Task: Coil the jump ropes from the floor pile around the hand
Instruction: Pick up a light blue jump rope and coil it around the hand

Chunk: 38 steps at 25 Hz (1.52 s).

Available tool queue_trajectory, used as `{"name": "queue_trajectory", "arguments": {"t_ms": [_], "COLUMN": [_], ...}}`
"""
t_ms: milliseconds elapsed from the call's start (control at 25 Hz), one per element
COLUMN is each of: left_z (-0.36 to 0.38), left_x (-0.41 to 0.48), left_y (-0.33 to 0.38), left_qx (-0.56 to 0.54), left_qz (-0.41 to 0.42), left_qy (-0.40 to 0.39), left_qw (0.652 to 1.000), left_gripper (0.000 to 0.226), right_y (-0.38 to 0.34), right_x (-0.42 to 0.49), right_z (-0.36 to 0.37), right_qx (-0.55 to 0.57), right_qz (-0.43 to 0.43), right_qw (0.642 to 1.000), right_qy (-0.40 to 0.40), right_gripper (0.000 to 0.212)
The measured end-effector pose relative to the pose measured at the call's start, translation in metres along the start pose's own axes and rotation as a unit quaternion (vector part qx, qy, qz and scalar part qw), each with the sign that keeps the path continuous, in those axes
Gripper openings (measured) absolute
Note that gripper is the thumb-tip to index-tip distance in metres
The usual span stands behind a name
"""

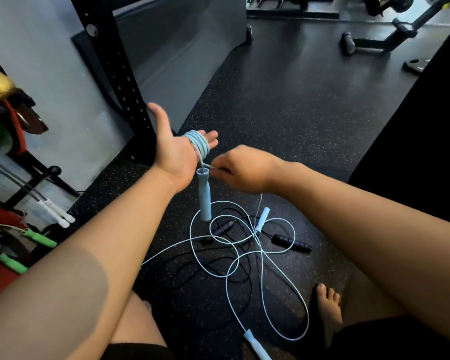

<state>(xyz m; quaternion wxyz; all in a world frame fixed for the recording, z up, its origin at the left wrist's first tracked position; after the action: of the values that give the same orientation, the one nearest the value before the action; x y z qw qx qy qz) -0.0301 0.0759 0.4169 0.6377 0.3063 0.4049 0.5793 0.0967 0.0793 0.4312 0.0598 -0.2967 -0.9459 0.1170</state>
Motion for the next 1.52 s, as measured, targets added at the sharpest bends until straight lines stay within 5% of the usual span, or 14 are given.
{"name": "queue_trajectory", "arguments": {"t_ms": [240,520,800,1000,1200,1400,1520], "left_z": [0.015,0.027,0.019,0.007,0.002,-0.009,-0.009], "left_x": [-0.006,-0.025,-0.019,-0.011,-0.005,0.001,0.003], "left_y": [-0.026,-0.024,-0.007,-0.002,0.003,-0.004,-0.019], "left_qx": [0.303,0.223,-0.033,-0.071,-0.169,0.01,0.157], "left_qz": [-0.097,-0.222,-0.133,-0.073,0.013,0.007,-0.045], "left_qy": [-0.182,-0.248,-0.176,-0.123,-0.045,0.031,0.032], "left_qw": [0.93,0.916,0.975,0.987,0.985,0.999,0.986], "left_gripper": [0.136,0.119,0.114,0.119,0.13,0.126,0.118], "right_y": [0.028,0.058,0.072,0.058,0.061,0.043,0.036], "right_x": [-0.009,-0.015,-0.019,-0.016,-0.02,-0.014,-0.013], "right_z": [-0.036,-0.017,0.039,0.075,0.085,0.049,0.017], "right_qx": [0.056,0.165,0.306,0.394,0.412,0.25,0.234], "right_qz": [-0.004,0.008,0.123,0.115,0.155,0.087,0.059], "right_qw": [0.994,0.981,0.942,0.906,0.876,0.951,0.966], "right_qy": [0.098,0.105,0.063,-0.104,-0.196,-0.16,-0.092], "right_gripper": [0.019,0.04,0.044,0.013,0.021,0.027,0.027]}}
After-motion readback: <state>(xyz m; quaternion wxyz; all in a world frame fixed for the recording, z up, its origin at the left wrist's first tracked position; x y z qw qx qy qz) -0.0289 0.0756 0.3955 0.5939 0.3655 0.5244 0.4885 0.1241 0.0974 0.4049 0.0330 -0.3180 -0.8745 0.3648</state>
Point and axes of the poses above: each hand's wrist, its own x-axis towards the middle knuckle, its own z-axis out of the palm, y = z × x, the point moved 5 cm from there along x, towards the middle knuckle, and after that the axes turned 3 degrees about -y, right-handed, at the moved point
